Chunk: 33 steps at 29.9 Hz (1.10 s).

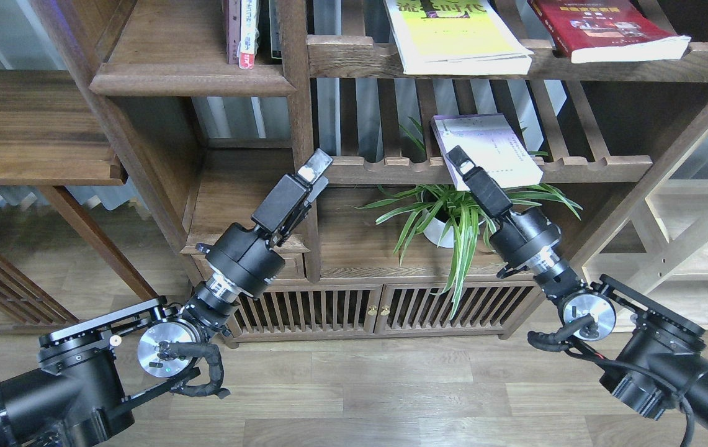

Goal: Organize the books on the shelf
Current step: 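Move the right gripper toward the white book on the middle shelf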

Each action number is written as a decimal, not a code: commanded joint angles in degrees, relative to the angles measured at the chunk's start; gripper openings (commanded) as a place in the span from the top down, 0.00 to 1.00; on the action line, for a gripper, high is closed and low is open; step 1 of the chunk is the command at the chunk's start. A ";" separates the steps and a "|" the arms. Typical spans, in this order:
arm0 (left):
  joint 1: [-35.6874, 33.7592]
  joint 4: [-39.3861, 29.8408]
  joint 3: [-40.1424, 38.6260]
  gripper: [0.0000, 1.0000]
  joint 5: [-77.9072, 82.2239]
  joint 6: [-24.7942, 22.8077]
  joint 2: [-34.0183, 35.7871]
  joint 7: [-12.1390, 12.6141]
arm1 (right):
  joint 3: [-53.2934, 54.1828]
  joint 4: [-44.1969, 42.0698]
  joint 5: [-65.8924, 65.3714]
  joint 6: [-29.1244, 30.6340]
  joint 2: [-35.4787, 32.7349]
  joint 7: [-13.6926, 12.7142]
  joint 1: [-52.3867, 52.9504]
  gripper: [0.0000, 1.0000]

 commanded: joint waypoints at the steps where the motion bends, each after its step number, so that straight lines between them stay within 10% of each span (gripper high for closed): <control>1: 0.06 1.17 0.01 0.01 0.67 0.00 -0.12 0.00 | 0.16 0.00 0.00 0.00 0.09 0.00 -0.01 0.00; 33: 0.41 4.25 -1.31 0.01 13.86 0.00 -2.14 0.00 | 0.25 -3.87 0.27 0.00 -3.25 -0.27 -1.06 0.00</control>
